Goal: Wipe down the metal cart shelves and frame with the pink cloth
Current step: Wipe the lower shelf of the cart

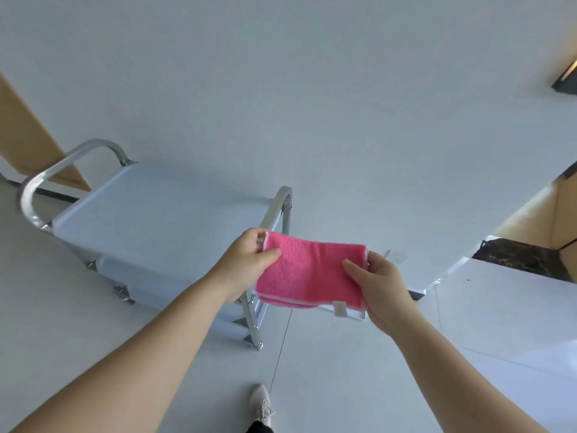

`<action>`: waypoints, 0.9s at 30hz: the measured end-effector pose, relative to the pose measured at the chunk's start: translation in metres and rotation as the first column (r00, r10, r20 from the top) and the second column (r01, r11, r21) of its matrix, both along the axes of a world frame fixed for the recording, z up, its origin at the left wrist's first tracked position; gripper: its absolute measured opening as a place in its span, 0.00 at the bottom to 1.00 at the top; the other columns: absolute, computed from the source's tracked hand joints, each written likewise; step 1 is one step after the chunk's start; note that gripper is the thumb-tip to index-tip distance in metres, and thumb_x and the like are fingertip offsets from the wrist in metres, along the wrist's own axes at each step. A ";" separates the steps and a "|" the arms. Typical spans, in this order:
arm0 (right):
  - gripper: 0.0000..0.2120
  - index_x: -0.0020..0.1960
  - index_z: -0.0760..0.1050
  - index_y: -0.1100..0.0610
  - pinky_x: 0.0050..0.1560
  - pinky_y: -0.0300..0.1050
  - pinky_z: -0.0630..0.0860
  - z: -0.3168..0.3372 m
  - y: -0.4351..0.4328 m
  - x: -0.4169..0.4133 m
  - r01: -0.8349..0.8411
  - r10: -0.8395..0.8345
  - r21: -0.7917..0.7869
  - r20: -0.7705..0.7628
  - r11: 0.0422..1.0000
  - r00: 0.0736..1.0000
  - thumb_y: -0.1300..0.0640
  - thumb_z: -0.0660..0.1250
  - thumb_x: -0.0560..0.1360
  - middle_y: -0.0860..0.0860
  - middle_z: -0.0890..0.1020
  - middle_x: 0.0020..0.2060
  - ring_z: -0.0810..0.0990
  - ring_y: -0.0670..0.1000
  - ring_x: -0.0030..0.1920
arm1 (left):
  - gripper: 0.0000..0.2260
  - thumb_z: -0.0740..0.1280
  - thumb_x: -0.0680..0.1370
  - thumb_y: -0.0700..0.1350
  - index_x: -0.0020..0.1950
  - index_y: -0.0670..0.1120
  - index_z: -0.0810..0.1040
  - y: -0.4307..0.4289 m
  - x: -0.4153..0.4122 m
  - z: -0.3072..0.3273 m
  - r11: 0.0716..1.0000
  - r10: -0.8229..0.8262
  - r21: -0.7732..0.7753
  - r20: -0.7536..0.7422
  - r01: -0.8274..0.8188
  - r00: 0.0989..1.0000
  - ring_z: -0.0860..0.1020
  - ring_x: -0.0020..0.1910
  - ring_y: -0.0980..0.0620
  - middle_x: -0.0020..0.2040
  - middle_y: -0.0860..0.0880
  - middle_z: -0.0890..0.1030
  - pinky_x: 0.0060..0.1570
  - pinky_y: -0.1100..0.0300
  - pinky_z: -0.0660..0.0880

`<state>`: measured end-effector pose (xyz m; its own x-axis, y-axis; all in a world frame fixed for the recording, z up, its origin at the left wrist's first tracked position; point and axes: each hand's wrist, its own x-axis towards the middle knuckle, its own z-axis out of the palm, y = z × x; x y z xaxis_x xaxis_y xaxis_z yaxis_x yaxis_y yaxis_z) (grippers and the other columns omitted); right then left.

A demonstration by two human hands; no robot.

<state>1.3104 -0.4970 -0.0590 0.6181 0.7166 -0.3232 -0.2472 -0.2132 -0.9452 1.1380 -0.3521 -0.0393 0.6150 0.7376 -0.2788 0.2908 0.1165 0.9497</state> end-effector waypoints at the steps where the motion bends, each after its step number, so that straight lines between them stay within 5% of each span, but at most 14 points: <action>1: 0.06 0.50 0.79 0.61 0.54 0.62 0.78 -0.006 -0.005 -0.007 -0.009 0.009 -0.014 0.000 1.000 1.000 0.66 0.65 0.77 0.64 0.83 0.48 0.82 0.62 0.48 | 0.12 0.63 0.78 0.38 0.61 0.47 0.70 -0.008 -0.010 -0.003 1.000 0.012 -0.003 -0.006 -0.012 1.000 0.80 0.49 0.50 0.50 0.47 0.80 0.45 0.55 0.76; 5: 0.07 0.46 0.80 0.56 0.53 0.66 0.76 -0.029 -0.015 -0.039 -0.049 0.052 -0.096 0.027 0.994 0.998 0.64 0.64 0.76 0.63 0.83 0.47 0.81 0.58 0.45 | 0.15 0.64 0.77 0.34 0.61 0.47 0.69 -0.027 -0.056 -0.018 0.998 0.064 0.002 -0.030 -0.064 0.997 0.81 0.45 0.49 0.45 0.47 0.82 0.46 0.55 0.77; 16: 0.10 0.46 0.79 0.55 0.41 0.50 0.73 -0.073 0.037 -0.151 -0.100 0.103 -0.156 0.014 0.983 0.995 0.66 0.62 0.78 0.56 0.81 0.39 0.77 0.54 0.39 | 0.08 0.62 0.79 0.37 0.53 0.48 0.76 0.020 -0.179 -0.076 0.993 0.109 -0.022 -0.180 -0.114 0.978 0.83 0.47 0.47 0.48 0.45 0.83 0.55 0.48 0.77; 22: 0.11 0.47 0.79 0.56 0.38 0.47 0.73 -0.115 0.094 -0.242 -0.081 0.087 -0.327 0.006 0.942 0.996 0.67 0.60 0.76 0.54 0.81 0.38 0.77 0.53 0.37 | 0.07 0.59 0.81 0.46 0.58 0.48 0.72 0.086 -0.255 -0.132 0.999 0.011 0.033 -0.389 0.002 0.921 0.80 0.45 0.42 0.47 0.45 0.80 0.41 0.52 0.75; 27: 0.13 0.46 0.78 0.54 0.45 0.57 0.79 -0.159 0.124 -0.313 -0.075 0.072 -0.470 -0.026 0.880 0.997 0.69 0.60 0.75 0.59 0.83 0.43 0.79 0.55 0.41 | 0.11 0.60 0.80 0.43 0.63 0.45 0.70 0.128 -0.309 -0.174 0.995 -0.099 -0.036 -0.460 0.093 0.883 0.78 0.49 0.47 0.52 0.46 0.78 0.50 0.54 0.74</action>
